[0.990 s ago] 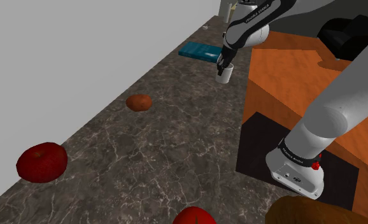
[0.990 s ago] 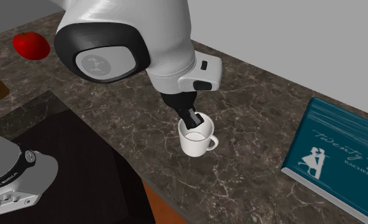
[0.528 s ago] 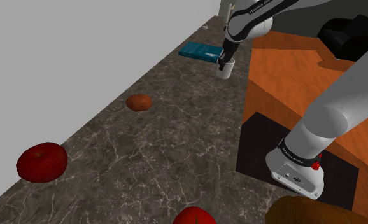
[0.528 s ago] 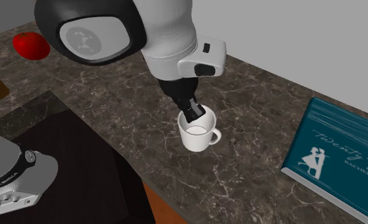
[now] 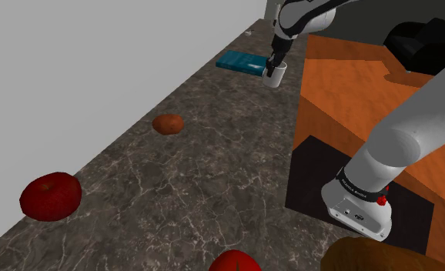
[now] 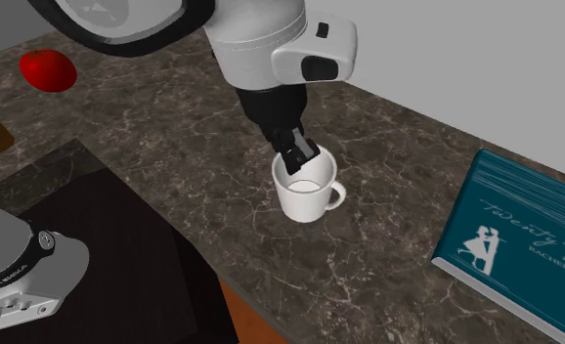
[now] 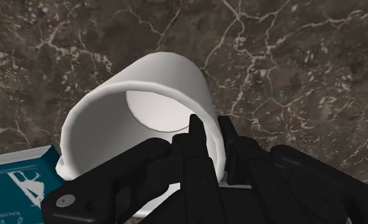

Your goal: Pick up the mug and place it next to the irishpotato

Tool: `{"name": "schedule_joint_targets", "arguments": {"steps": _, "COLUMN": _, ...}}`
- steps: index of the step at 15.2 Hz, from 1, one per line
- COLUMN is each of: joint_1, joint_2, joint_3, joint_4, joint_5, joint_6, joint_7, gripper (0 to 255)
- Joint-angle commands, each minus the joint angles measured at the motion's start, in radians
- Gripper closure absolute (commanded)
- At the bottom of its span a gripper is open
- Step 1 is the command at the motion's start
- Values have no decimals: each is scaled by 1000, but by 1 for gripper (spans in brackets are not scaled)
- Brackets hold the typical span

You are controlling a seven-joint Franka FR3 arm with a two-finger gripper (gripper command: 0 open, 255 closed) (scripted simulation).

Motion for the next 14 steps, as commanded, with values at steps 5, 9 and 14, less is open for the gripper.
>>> {"name": "schedule_joint_targets", "arguments": {"steps": 5, "joint_1": 0, "joint_2": -38, "joint_3": 3, "joint_4": 49, "joint_5": -4, "joint_6": -87, "joint_7": 2, "gripper": 255}}
{"name": "schedule_joint_targets", "arguments": {"steps": 9, "joint_1": 0, "joint_2": -56, "joint_3": 6, "joint_4": 87, "joint_5": -5, "joint_6": -142, "joint_7": 3, "gripper": 255}}
{"name": "schedule_joint_targets", "arguments": {"steps": 14, "joint_1": 0, "joint_2": -74, "joint_3": 9, "joint_4": 138, "joint_5": -5, "joint_6": -211, "joint_7": 3, "gripper": 255}}
